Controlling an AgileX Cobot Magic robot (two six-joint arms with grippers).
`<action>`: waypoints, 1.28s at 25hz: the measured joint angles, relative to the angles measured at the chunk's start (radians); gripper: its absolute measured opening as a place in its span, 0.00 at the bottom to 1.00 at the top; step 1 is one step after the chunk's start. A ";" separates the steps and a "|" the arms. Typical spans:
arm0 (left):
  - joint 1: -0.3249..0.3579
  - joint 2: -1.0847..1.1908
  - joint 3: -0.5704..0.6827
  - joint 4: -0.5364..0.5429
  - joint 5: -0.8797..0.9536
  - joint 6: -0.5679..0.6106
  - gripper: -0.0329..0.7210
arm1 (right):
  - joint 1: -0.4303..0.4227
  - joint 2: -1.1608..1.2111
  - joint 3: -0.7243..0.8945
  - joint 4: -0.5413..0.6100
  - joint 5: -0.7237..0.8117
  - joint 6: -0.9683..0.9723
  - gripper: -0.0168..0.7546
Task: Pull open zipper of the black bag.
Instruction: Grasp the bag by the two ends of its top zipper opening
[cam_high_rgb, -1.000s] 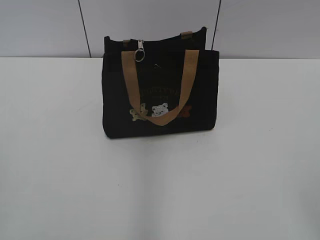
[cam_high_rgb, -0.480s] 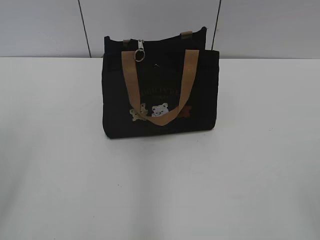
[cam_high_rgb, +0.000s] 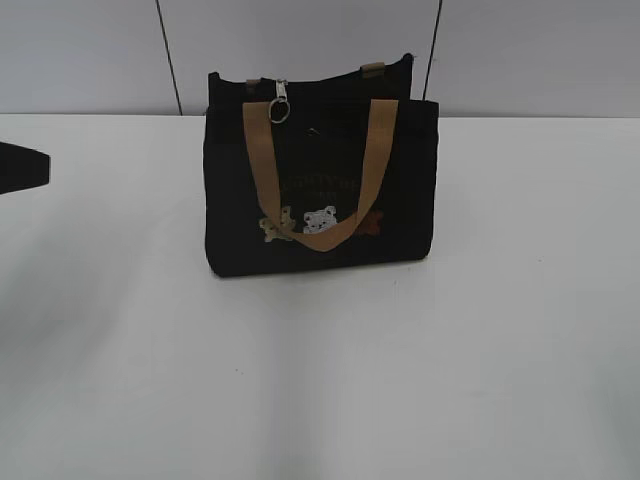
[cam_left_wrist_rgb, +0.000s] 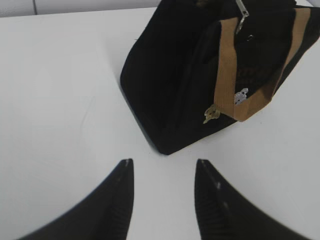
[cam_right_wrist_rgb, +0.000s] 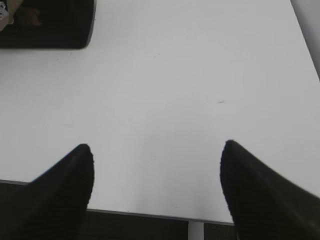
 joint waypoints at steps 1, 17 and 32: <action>0.000 0.038 0.000 -0.072 -0.002 0.098 0.45 | 0.000 0.000 0.000 0.000 0.000 0.000 0.79; 0.000 0.615 -0.146 -0.583 0.216 1.029 0.68 | 0.000 0.000 0.000 0.000 0.000 0.000 0.79; -0.051 0.915 -0.427 -0.589 0.447 1.040 0.69 | 0.000 0.000 0.000 0.000 0.000 0.000 0.79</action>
